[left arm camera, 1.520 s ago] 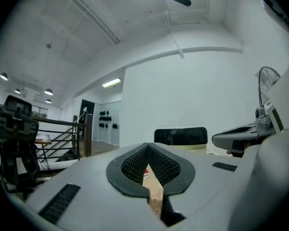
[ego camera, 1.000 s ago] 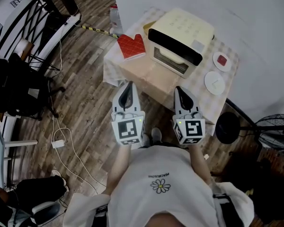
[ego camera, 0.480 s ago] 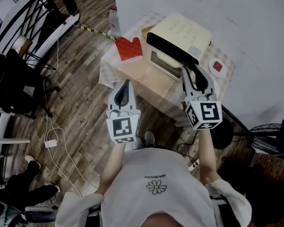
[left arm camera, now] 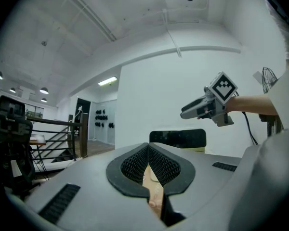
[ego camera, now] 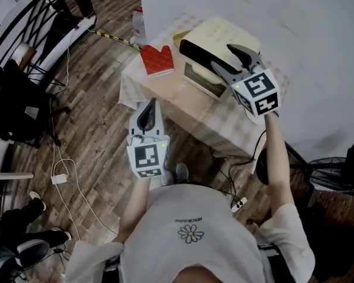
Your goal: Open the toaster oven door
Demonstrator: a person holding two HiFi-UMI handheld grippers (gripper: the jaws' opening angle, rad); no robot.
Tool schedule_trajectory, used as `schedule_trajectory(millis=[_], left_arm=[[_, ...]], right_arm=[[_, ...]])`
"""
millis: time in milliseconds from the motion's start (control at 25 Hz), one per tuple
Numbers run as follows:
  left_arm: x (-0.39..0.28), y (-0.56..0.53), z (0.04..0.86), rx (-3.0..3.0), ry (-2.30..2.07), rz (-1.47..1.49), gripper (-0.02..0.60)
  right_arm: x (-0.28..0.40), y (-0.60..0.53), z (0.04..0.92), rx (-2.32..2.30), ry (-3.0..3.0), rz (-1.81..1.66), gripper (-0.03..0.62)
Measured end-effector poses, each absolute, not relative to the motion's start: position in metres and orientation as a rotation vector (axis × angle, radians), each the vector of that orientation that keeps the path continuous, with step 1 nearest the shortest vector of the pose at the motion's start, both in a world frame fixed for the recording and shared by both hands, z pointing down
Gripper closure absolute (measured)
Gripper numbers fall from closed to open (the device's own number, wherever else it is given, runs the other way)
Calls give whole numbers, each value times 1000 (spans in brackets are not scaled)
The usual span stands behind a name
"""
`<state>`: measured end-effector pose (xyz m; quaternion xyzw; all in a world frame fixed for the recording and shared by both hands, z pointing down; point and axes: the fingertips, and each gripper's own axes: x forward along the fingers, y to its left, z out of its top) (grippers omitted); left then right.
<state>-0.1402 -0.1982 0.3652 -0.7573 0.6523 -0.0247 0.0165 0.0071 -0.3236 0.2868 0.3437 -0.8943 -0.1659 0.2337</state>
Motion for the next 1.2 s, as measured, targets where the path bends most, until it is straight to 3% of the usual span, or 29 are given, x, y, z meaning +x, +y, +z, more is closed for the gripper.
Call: schedule_trajectory(millis=[480, 1200], left_arm=[[-139, -205, 378, -2387, 2030, -113, 565], [-127, -226, 400, -2470, 2047, -109, 565]], right_arm=[[4, -387, 356, 648, -2021, -441, 378], [4, -396, 367, 659, -1979, -307, 390]])
